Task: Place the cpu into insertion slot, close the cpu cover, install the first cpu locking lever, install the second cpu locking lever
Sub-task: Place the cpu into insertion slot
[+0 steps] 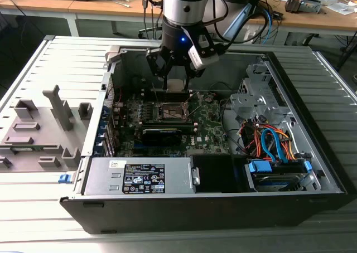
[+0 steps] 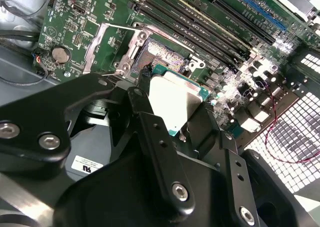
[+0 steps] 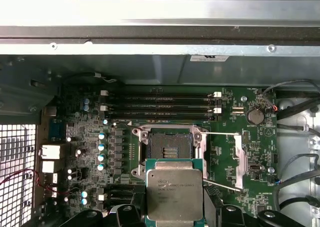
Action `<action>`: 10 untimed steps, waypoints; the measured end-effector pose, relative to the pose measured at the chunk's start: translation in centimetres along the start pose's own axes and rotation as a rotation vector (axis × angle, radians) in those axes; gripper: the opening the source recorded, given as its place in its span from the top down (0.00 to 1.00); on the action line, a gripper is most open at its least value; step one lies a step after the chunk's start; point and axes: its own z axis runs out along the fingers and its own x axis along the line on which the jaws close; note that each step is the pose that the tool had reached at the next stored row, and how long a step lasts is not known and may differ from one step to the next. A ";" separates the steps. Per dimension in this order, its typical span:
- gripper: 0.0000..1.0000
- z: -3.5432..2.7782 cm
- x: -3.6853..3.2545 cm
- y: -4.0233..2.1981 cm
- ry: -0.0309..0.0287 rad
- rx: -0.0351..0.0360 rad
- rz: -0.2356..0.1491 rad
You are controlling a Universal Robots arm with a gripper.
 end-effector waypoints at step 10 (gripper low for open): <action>0.46 0.21 -0.01 -0.01 0.0000 -0.0001 0.000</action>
